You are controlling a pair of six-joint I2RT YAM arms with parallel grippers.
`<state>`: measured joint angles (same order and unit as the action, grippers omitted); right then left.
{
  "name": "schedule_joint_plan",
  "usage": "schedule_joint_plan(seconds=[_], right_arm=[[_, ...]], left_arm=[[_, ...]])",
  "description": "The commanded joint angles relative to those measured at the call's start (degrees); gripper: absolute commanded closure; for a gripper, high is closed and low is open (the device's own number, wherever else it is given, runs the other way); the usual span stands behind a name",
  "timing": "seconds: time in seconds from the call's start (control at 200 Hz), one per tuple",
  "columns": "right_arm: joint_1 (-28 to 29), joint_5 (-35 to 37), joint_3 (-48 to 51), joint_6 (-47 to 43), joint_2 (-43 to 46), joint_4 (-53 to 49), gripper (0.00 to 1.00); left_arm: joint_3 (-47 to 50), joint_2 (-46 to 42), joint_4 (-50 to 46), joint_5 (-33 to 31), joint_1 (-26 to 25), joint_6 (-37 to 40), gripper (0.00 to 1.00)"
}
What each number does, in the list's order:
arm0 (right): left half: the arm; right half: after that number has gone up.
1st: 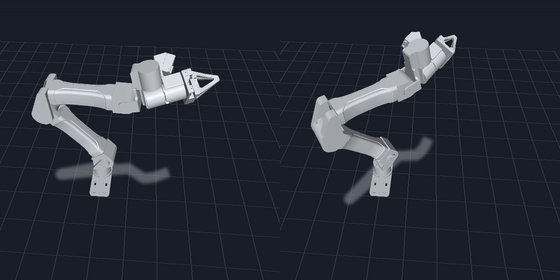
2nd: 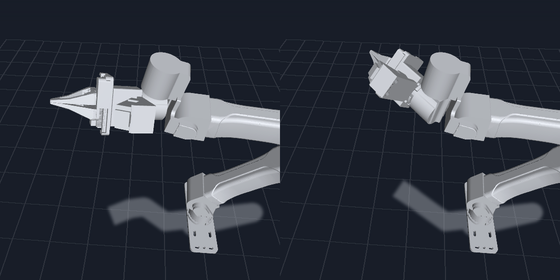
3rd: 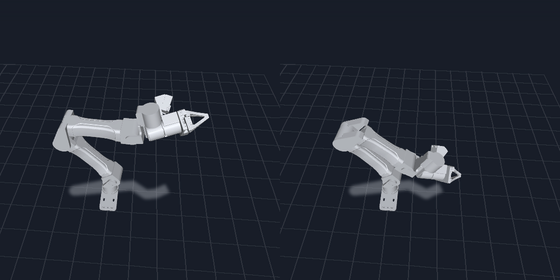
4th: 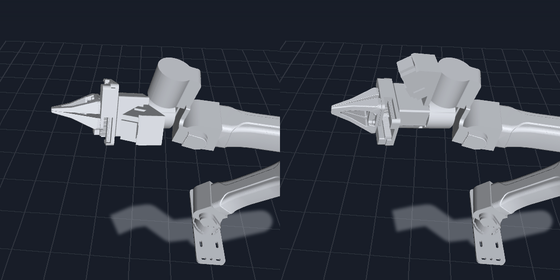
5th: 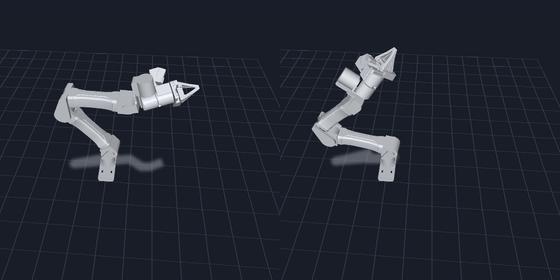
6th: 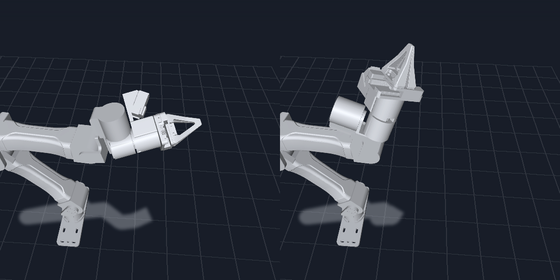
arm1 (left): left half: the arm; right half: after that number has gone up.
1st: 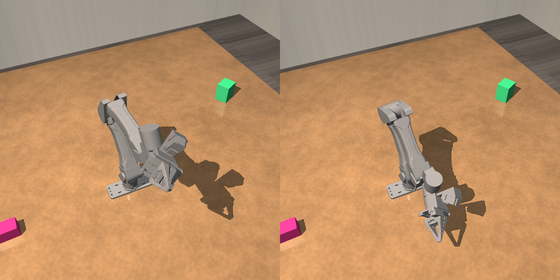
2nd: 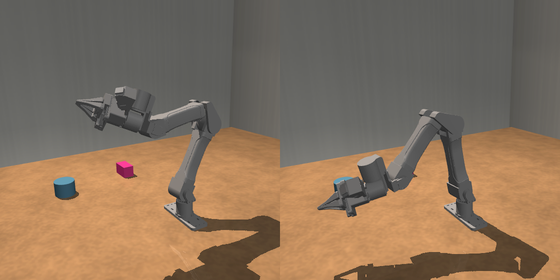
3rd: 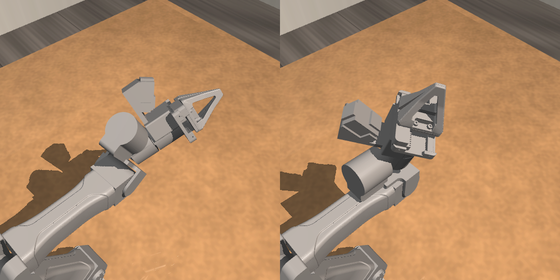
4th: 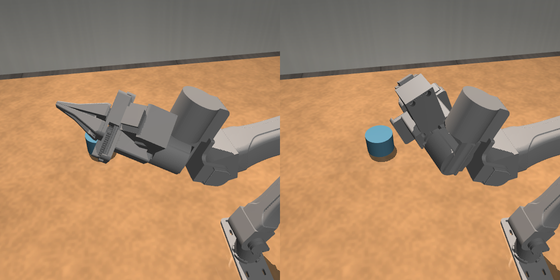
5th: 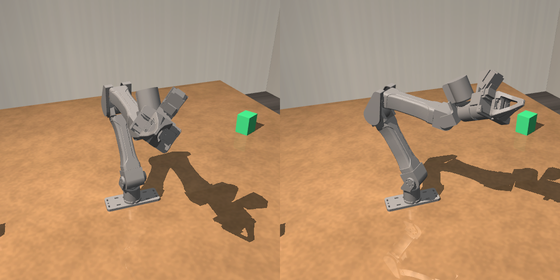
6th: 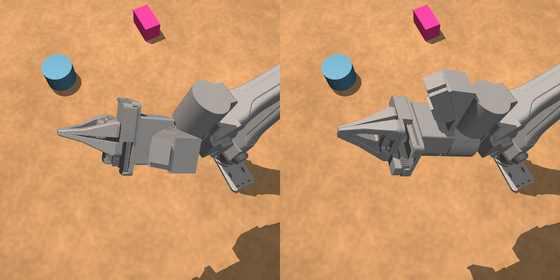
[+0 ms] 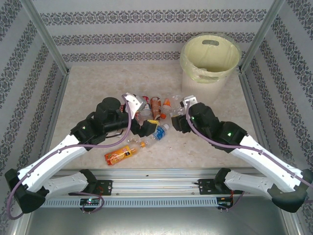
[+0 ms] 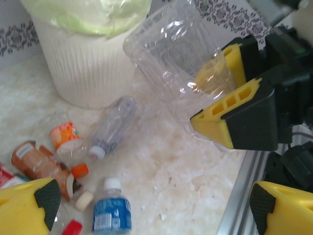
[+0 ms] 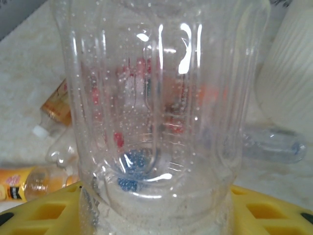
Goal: Put the plastic bottles in the bin
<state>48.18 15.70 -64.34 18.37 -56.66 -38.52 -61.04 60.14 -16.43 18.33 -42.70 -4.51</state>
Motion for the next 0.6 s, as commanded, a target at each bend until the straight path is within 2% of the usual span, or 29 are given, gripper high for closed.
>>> schedule_joint_plan(seconds=[0.0,0.225,0.6], right_arm=[[-2.6,2.0,-5.3,-3.6,-0.1,-1.3,0.46],[-10.2,-0.2,-16.0,-7.8,-3.8,-1.9,0.46],[-32.0,-11.4,-33.8,-7.1,-18.2,-1.9,0.46]], left_arm=[[-0.4,1.2,7.8,2.7,-0.5,3.5,0.0],[6.1,2.6,13.9,3.4,-0.3,3.5,0.0],[4.4,2.1,10.8,1.9,-0.2,3.8,0.0]])
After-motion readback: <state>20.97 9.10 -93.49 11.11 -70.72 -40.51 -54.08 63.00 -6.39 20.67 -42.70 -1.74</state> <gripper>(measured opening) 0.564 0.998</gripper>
